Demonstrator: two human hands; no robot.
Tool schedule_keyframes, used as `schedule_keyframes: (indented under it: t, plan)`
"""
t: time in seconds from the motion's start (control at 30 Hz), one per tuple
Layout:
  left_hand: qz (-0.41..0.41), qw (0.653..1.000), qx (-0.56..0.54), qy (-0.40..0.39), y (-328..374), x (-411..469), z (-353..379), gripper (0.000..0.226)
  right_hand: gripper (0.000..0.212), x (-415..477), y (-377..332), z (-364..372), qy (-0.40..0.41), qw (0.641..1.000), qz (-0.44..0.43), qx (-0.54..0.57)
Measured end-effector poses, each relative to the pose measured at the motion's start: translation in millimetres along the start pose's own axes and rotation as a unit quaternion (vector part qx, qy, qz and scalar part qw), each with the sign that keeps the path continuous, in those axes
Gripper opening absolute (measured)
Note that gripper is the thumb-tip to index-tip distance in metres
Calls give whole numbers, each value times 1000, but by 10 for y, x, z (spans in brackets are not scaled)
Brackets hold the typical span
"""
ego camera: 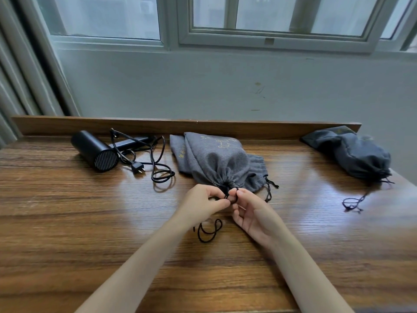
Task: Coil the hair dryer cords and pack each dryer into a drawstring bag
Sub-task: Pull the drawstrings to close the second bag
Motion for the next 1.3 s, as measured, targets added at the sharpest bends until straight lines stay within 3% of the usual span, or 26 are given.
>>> schedule_keyframes:
  t: [0.33,0.53,0.67,0.8,0.9,0.97,1.2,1.3]
  plan:
    - [8,982,-152,107,-35,-42,47,8,27,-14,25,-24,35,998,-9,42]
    - [17,969,-214,126,-36,-70,115,19,17,-26,48,-31,39,998,-40,-3]
    - [21,970,-214,118,-56,-80,141,17,11,-38,21,-47,75,990,-74,-96]
    - [26,967,-239,82,-61,-80,171,17,16,-87,-75,-66,115,945,-161,-261]
    - [26,965,-254,57,-34,-80,179,17,21,-161,-175,8,110,856,-267,-429]
    - [24,965,-258,45,-19,-68,173,18,20,-199,-211,74,84,818,-313,-475]
    - [25,965,-260,16,39,-47,142,17,21,-189,-236,181,40,754,-341,-560]
    - [21,975,-219,39,-8,-38,116,15,17,-169,-322,179,48,755,-361,-546]
Point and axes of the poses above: each hand's wrist, its own x-axis towards the middle knuckle, its own z-axis out of the palm, y = z × x, the point moved 5 cm from there along x, towards the middle knuckle, and after that the axes turned 8 degrees about x, right-handed, at the moved point
